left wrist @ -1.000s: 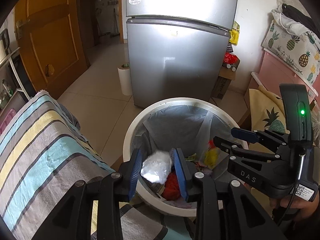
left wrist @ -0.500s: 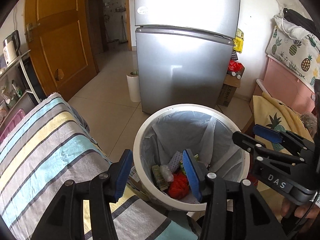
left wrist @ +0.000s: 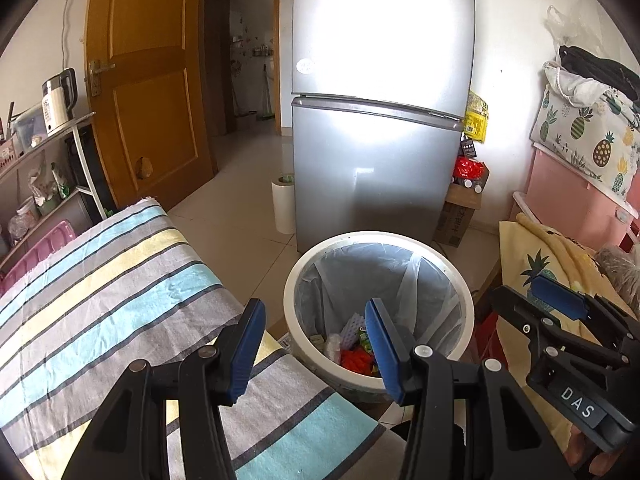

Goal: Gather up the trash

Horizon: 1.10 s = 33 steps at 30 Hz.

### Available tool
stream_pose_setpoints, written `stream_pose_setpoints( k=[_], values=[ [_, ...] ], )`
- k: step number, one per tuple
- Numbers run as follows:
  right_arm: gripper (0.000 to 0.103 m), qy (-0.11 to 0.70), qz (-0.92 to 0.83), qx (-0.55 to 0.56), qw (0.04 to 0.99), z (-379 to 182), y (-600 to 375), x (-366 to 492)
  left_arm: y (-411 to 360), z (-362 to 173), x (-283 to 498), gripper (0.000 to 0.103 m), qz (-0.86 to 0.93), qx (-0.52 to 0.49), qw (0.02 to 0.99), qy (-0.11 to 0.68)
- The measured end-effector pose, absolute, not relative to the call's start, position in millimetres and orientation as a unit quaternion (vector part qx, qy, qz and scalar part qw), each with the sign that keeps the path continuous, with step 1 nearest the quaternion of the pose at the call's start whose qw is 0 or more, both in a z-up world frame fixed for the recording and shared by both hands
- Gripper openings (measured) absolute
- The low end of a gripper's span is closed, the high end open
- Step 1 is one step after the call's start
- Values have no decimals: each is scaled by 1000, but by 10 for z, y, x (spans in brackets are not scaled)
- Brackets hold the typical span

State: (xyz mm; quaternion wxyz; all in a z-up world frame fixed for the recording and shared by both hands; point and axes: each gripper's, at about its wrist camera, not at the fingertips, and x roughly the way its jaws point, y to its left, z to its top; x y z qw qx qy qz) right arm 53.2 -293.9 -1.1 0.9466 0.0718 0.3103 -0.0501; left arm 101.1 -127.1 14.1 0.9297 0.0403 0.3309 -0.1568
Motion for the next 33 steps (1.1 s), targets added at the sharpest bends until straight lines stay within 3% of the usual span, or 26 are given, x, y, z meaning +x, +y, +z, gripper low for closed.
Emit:
stream_pose_setpoints(
  k=[33],
  values=[
    [56, 292, -61, 61, 953, 20, -2706, 11, -1123, 227, 463, 52, -135, 39, 941, 309]
  ],
)
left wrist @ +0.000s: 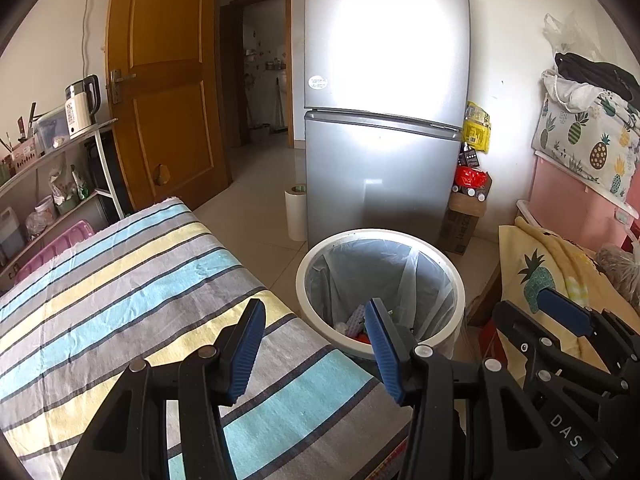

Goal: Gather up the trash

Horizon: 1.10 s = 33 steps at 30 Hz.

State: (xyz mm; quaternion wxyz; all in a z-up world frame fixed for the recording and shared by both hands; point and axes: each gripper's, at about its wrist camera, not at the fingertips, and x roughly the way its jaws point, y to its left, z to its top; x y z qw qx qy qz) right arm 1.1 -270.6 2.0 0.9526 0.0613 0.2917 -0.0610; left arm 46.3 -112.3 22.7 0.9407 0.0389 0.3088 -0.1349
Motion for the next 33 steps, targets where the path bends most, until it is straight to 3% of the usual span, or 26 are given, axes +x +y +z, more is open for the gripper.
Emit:
stream_pose_setpoints(
  k=[33],
  values=[
    [56, 296, -60, 65, 951, 6, -2651, -8, -1122, 188, 471, 52, -132, 45, 938, 317]
  ],
)
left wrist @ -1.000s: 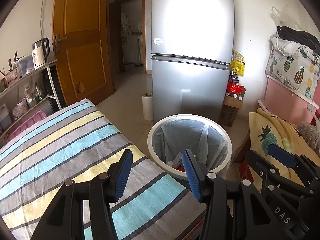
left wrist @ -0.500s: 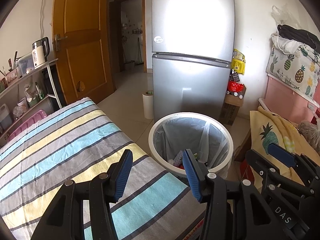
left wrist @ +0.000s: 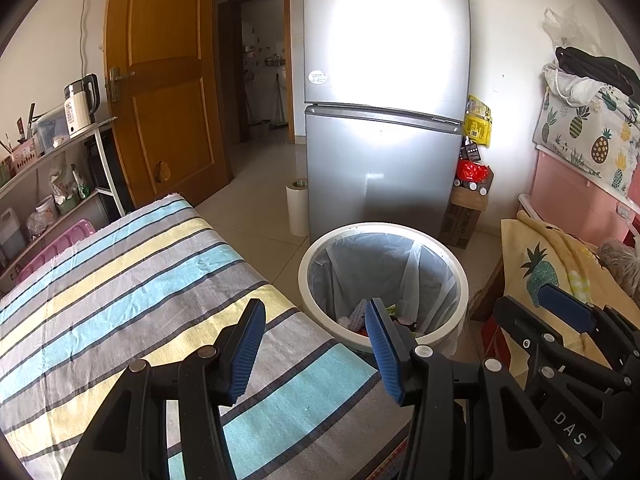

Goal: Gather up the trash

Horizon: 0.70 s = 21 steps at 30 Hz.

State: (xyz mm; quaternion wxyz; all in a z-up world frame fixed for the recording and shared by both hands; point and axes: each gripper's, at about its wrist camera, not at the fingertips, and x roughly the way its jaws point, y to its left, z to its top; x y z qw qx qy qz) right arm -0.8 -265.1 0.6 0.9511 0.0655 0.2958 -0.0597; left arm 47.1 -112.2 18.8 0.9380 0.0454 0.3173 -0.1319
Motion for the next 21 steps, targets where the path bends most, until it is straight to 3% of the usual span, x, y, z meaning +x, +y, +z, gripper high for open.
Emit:
stream_pose_setpoints(
  k=[21],
  values=[
    [56, 295, -59, 65, 951, 4, -2655, -9, -1122, 176, 466, 52, -130, 45, 939, 316]
  ],
)
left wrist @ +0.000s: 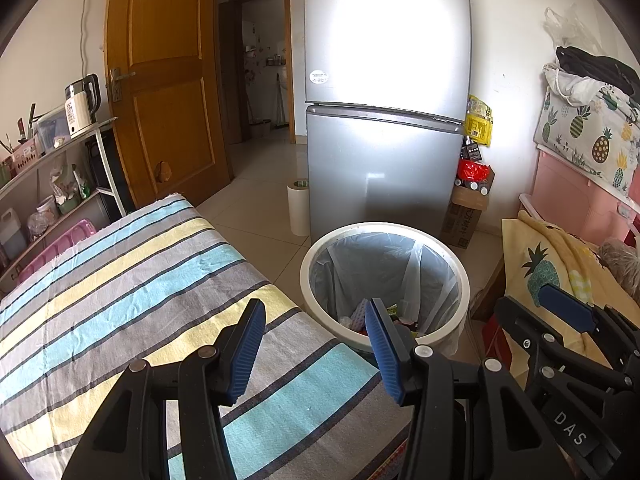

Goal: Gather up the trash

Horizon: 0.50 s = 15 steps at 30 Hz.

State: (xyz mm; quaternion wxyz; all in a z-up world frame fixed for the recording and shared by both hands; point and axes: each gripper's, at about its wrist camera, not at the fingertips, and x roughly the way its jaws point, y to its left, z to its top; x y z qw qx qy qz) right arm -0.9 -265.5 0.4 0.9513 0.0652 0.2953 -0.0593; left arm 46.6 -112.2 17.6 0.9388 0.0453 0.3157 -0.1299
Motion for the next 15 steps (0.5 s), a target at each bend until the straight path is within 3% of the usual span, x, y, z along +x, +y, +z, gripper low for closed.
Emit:
stream_pose_setpoints(
  k=[15],
  values=[
    [56, 296, -59, 65, 951, -2, -2641, -2, -1090, 159, 467, 52, -130, 45, 938, 317]
  ],
)
